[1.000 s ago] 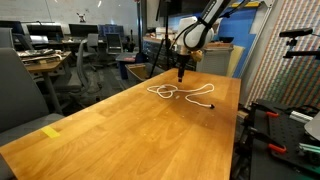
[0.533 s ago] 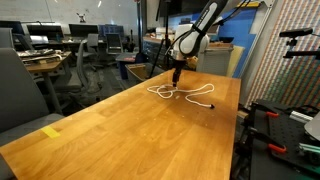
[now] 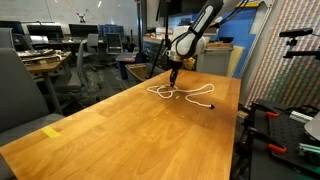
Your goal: Tie a knot using the white rope
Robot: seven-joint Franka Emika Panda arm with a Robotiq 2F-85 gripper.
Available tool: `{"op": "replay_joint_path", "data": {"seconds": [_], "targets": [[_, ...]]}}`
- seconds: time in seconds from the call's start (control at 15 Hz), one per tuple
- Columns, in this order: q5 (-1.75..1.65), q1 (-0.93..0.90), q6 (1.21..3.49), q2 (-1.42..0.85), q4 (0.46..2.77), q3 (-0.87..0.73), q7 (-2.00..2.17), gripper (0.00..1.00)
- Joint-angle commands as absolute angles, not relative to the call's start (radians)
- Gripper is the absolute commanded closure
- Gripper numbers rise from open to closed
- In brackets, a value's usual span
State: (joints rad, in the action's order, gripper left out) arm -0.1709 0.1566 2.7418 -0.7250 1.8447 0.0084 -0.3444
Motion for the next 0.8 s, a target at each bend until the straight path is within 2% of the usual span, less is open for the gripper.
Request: {"op": "replay_joint_path", "data": {"seconds": [0.0,0.13,0.47,0.73], "targets": [[-0.156,0.161,2.758,-0.767,1.794,0.018,-0.337,0.91],[-0.153,0.163,2.757,-0.775,1.788,0.021,-0.334,0.95],[-0.161,0.158,2.768,-0.744,1.819,0.022,-0.333,0.89],[-0.186,0.13,2.825,-0.645,1.894,0.04,-0.347,0.91]]}}
